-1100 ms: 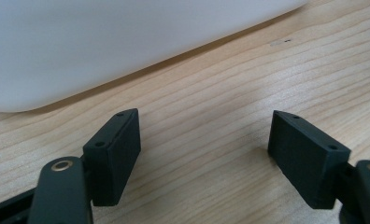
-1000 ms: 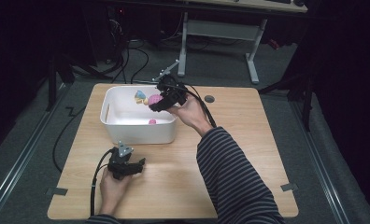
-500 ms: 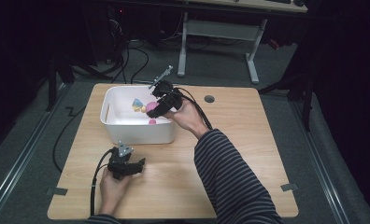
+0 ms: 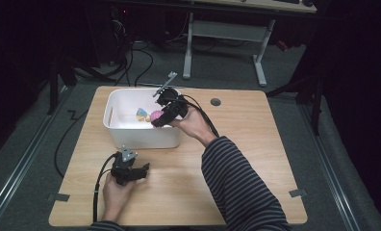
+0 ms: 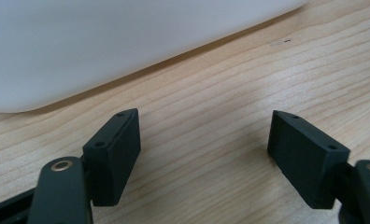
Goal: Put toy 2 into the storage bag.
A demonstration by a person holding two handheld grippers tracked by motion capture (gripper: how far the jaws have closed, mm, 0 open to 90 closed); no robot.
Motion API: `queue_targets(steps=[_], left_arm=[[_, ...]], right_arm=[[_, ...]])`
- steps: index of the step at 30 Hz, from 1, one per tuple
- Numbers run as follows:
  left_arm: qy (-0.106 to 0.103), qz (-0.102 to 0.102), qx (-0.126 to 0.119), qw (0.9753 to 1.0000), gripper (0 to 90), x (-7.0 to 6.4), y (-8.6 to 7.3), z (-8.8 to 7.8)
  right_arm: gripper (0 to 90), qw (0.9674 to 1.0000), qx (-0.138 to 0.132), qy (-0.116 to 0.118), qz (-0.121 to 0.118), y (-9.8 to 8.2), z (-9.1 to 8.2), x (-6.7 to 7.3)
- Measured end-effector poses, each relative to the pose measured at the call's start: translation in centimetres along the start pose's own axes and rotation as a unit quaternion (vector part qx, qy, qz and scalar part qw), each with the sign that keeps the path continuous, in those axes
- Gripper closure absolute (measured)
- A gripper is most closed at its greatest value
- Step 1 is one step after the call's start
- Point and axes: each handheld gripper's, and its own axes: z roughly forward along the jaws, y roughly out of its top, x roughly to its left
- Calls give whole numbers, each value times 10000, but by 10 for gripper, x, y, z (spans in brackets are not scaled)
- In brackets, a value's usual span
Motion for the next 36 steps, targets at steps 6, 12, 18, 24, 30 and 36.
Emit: queue_targets(steps=[6, 12, 18, 24, 30, 36], left_arm=[[-1, 2, 2, 10000, 258, 0, 0, 0], [-1, 1, 0, 10000, 258, 0, 0, 0], [1, 2, 1, 10000, 257, 0, 0, 0], [3, 3, 3, 10000, 257, 0, 0, 0], [2, 6, 2, 10000, 257, 0, 0, 0], [6, 6, 1, 10000, 257, 0, 0, 0]], right_arm=[[319, 10000, -33, -9, -9, -2, -2, 1], [261, 9998, -124, -125, -45, -4, -8, 3], [288, 9991, -356, -230, 63, -16, -20, -2], [350, 9952, -813, -482, 252, -40, -44, -12], [365, 9894, -1152, -729, 492, -68, -67, -17], [383, 9844, -1321, -941, 681, -100, -82, -22]])
